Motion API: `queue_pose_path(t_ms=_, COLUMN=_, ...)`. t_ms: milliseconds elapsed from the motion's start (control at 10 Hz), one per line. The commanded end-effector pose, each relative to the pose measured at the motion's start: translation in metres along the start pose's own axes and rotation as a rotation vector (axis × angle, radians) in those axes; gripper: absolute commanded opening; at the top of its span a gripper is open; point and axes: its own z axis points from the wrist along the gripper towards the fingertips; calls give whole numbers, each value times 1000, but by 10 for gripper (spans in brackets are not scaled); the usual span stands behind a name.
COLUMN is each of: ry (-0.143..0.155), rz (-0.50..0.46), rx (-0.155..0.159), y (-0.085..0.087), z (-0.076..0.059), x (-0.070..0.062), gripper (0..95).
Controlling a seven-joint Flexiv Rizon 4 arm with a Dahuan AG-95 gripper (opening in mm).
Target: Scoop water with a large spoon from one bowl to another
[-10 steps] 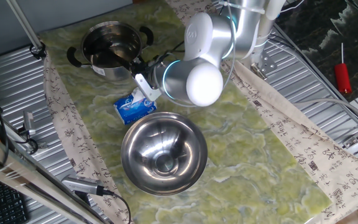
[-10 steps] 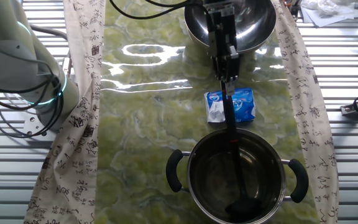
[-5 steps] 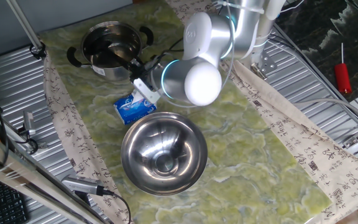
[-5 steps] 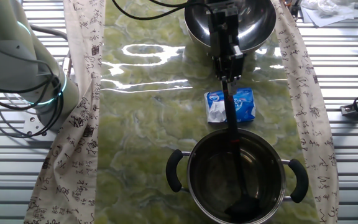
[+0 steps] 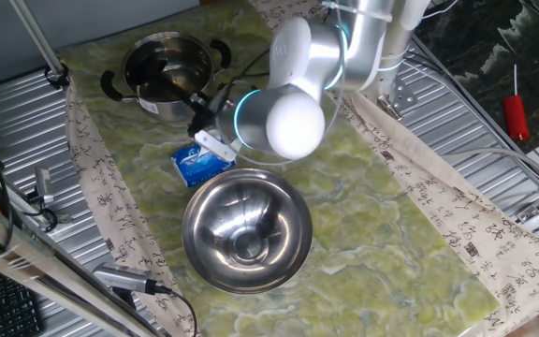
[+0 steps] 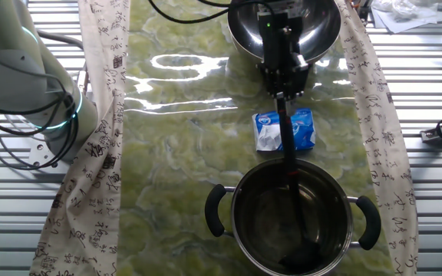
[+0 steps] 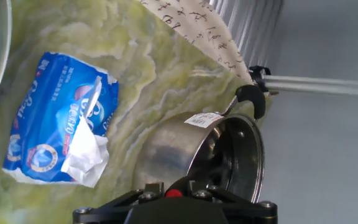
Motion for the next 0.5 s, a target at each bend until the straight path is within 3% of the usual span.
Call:
queue_pose_path(t_ms=100, ry=-50, rz=-221, rx=-96, y=1, z=2, x=-1, gripper=0)
queue_pose_path(t_ms=400, ry=-83, rz=-315, rx=-144, y=3, z=1, x=-4, gripper=0)
queue_pose_path(t_ms=500, ry=-111, rz=-364, rx=-169, y=3, z=1, x=-5, gripper=0)
